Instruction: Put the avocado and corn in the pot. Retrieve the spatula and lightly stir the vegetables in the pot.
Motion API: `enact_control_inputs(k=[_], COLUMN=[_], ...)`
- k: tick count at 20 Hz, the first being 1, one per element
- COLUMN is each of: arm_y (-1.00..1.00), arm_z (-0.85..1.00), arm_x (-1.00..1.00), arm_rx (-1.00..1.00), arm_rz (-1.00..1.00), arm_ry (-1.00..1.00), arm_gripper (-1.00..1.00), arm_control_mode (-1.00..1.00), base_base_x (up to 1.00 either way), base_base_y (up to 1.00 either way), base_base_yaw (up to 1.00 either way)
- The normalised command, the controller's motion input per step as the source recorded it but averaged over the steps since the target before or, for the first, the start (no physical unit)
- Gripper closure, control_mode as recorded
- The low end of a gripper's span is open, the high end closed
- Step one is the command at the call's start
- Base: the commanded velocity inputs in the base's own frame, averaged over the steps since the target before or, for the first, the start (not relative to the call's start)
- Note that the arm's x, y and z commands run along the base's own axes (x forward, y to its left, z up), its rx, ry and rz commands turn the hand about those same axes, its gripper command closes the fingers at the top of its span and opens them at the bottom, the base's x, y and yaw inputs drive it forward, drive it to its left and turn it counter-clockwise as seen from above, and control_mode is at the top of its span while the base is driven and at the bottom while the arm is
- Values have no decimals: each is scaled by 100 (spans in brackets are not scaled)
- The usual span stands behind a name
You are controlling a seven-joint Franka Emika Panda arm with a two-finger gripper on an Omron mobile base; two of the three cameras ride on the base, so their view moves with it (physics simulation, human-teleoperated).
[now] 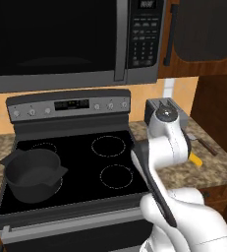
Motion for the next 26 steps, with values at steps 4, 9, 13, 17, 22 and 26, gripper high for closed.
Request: enact_control_inputs(k=[4, 9, 13, 17, 22, 26], arm_y=[100, 98, 100, 100, 100, 100], arm_z=[75, 56, 18, 0, 0, -19], arm_x=[-28, -12, -1, 1, 11, 50], arm_rx=[13, 17, 11, 9, 5, 0], arm_rz=[6, 11, 11, 10, 8, 2], arm_ry=[2, 1, 5, 14, 13, 10], arm_gripper=[100, 100, 100, 100, 100, 100], arm_control_mode=[-100, -100, -100, -100, -100, -100], base_base_x=[0, 0, 0, 0, 0, 0], base_base_y=[0, 0, 0, 0, 0, 0], base_base_yaw=[0, 0, 0, 0, 0, 0])
